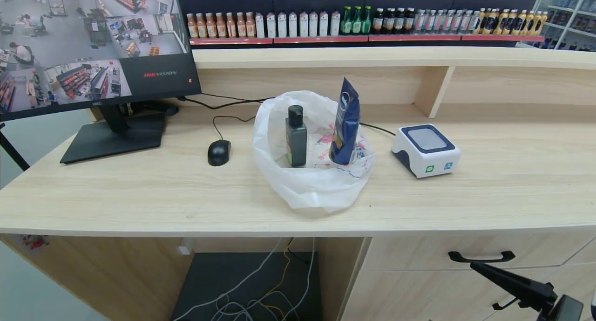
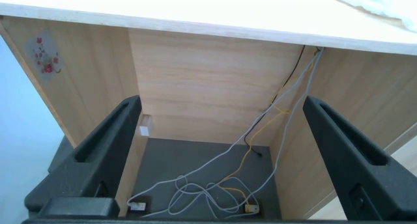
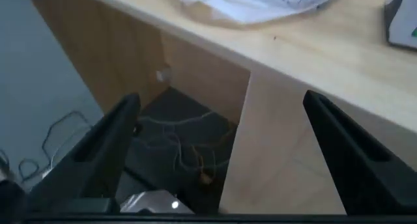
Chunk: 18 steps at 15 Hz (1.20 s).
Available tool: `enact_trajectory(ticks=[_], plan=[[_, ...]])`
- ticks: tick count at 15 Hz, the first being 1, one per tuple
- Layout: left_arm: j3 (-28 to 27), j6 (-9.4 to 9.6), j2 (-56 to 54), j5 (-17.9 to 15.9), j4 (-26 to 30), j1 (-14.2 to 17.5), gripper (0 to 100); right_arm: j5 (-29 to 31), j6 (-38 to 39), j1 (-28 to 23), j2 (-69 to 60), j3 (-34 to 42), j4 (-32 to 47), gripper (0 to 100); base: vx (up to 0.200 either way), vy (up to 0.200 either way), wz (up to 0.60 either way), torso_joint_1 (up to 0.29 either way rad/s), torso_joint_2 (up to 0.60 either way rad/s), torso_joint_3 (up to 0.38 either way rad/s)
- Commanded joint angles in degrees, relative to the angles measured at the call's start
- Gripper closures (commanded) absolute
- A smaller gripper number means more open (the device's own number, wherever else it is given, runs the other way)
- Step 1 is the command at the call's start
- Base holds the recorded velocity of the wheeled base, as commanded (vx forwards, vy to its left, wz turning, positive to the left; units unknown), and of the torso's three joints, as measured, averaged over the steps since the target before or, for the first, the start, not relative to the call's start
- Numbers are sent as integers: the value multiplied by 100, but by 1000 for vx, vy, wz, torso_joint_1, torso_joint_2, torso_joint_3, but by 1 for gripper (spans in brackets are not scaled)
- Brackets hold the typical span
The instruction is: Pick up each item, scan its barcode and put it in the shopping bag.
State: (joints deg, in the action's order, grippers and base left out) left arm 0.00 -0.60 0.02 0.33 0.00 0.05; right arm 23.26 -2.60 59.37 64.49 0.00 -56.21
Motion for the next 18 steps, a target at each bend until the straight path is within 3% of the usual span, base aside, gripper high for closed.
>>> enact_trajectory(ticks=[1,3,4,6,9,10,12,17,18], plan=[[0,-2,-2,2,0,4,0,-480,172,400,-2546,0,2844,0,0,0,0,0,0,0],[0,-2,-2,2,0,4,0,-1254,-320,479,-4568,-88,4936,0,0,0,0,0,0,0],[0,-2,-2,2,0,4,0,-1324,-400,488,-5421,-246,5823,0,0,0,0,0,0,0],[0,-2,-2,2,0,4,0,-1315,-391,470,-5737,-536,6386,0,0,0,0,0,0,0],[0,7,-2,2,0,4,0,-1553,-250,462,-5640,-536,6386,0,0,0,0,0,0,0],[0,7,-2,2,0,4,0,-1500,119,189,-5587,-536,6403,0,0,0,0,0,0,0],[0,-2,-2,2,0,4,0,-1482,5,-391,-5368,-536,6403,0,0,0,0,0,0,0],[0,-2,-2,2,0,4,0,-1377,-22,-3722,-4946,-536,6395,0,0,0,0,0,0,0],[0,-2,-2,2,0,4,0,-1377,-22,-4100,-4972,-536,6395,0,0,0,0,0,0,0]])
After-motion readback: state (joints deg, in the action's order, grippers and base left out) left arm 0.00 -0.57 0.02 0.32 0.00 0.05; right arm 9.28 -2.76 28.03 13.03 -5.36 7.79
